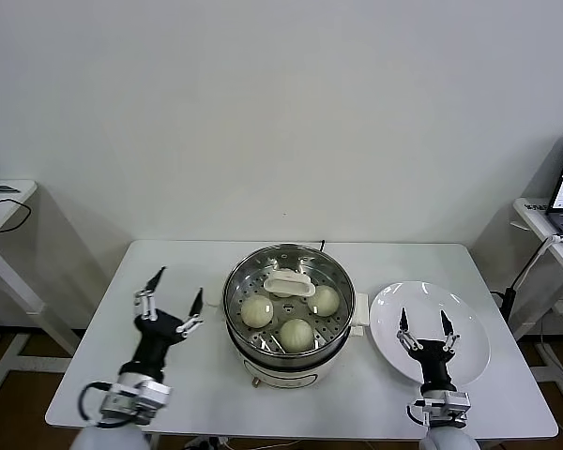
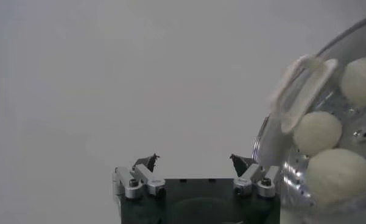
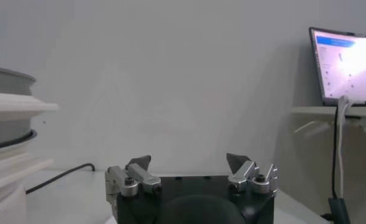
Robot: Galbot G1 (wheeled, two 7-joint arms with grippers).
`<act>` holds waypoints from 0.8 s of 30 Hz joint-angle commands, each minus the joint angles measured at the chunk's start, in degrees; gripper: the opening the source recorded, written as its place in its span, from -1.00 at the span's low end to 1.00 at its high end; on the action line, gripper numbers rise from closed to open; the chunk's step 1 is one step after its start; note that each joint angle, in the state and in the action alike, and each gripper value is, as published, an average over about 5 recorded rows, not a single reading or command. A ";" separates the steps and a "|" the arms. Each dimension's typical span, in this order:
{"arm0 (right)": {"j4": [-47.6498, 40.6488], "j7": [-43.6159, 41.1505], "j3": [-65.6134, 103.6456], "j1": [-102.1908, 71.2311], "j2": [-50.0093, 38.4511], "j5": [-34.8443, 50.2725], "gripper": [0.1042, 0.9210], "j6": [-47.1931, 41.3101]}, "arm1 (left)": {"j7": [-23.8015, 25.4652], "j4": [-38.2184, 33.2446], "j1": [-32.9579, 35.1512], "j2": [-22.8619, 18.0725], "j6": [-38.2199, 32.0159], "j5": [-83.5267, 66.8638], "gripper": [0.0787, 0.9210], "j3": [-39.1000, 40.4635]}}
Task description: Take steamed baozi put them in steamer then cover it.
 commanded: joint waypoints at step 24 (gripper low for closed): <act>0.87 0.03 0.37 0.49 -0.03 4.69 0.76 -1.66 | 1.09 13.93 2.58 -2.06 -16.19 -22.82 0.77 -11.93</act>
